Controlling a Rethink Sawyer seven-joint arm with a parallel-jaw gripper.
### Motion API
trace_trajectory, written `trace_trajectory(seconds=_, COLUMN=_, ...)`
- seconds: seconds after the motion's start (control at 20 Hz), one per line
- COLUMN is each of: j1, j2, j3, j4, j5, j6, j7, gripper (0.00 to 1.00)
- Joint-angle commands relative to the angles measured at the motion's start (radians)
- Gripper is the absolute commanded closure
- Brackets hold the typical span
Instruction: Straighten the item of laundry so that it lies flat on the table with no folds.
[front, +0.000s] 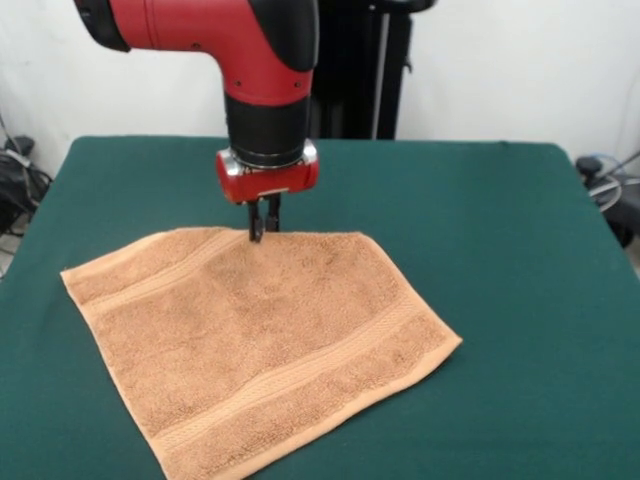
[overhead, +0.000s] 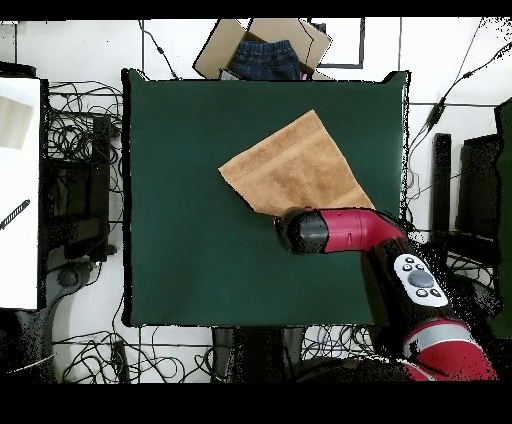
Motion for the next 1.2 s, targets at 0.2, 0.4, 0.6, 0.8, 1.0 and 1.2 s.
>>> trace_trajectory(seconds=0.2, j1=0.001, j2=-0.011, j3=0.071, j4=0.046, j5=0.023, j6=0.117, j7=-0.025, gripper=1.00)
trace_trajectory(seconds=0.4, j1=0.004, j2=-0.019, j3=0.067, j4=0.048, j5=0.029, j6=0.137, j7=-0.022, gripper=1.00)
trace_trajectory(seconds=0.6, j1=0.008, j2=-0.037, j3=0.066, j4=0.053, j5=0.046, j6=0.174, j7=-0.017, gripper=1.00)
trace_trajectory(seconds=0.8, j1=0.004, j2=-0.075, j3=0.072, j4=0.079, j5=0.064, j6=0.204, j7=-0.023, gripper=1.00)
trace_trajectory(seconds=1.0, j1=0.003, j2=-0.100, j3=0.068, j4=0.096, j5=0.070, j6=0.220, j7=-0.025, gripper=1.00)
trace_trajectory(seconds=1.2, j1=0.001, j2=-0.119, j3=0.068, j4=0.107, j5=0.076, j6=0.238, j7=-0.029, gripper=1.00)
